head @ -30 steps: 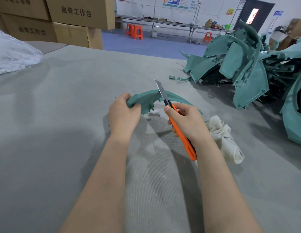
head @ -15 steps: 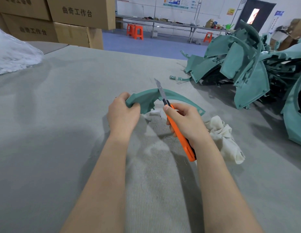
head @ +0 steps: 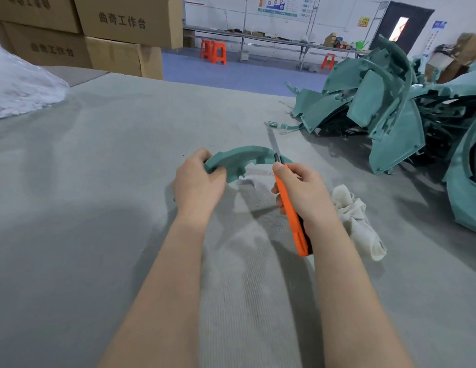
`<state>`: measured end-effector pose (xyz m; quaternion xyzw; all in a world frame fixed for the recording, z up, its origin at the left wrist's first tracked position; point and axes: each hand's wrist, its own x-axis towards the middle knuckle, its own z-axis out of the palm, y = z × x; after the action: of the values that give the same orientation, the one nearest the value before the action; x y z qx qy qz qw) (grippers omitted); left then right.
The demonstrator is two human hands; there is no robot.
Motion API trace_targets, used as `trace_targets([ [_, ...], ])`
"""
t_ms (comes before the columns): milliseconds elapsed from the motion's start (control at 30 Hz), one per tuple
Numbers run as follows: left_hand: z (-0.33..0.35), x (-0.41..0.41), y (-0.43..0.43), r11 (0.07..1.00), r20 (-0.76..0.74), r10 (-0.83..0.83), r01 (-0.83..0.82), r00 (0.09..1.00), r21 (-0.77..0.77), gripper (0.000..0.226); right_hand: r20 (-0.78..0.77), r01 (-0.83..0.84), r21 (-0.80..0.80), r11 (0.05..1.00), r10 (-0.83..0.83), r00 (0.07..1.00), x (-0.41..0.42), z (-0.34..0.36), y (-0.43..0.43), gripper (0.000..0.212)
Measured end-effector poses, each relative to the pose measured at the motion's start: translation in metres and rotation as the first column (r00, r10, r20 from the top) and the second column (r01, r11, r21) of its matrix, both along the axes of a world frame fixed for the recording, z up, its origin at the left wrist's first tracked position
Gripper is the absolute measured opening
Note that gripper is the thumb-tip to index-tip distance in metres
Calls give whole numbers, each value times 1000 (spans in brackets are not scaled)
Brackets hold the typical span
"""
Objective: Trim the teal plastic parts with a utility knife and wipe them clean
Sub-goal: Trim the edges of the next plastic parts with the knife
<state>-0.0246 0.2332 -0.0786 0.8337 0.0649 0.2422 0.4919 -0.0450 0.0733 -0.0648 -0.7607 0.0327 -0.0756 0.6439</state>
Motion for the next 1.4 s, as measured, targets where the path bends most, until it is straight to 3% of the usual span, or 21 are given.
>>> trace_targets([
  [133,-1,1,-1,1000,0,6,-6,1000,-10,7,-19,24,-95,995,-26,999,-1,-3,0,29],
  [333,-1,1,-1,1000,-7,13,-13,1000,-2,7,27,-18,-156,988,23,999,-4,-3,7,23],
  [500,-2,1,-1,1000,-5,9,-9,1000,-13,17,55,-33,-117,993,39,998,-7,-2,8,22],
  [733,-1,1,-2,1000,-9,14,-14,1000,-11,15,50,-77,-97,992,82,995,-11,2,7,19],
  [933,-2,0,-2,1000,-5,4,-4,1000,-13,24,82,-219,-126,968,230,970,-12,5,25,18],
  [1200,-3,2,-2,1000,-3,10,-10,1000,0,16,28,10,-95,995,-7,1000,-10,7,3,20],
  [1400,-3,1,-2,1000,-16,12,-12,1000,-7,18,15,-13,-111,994,15,1000,-10,3,6,21],
])
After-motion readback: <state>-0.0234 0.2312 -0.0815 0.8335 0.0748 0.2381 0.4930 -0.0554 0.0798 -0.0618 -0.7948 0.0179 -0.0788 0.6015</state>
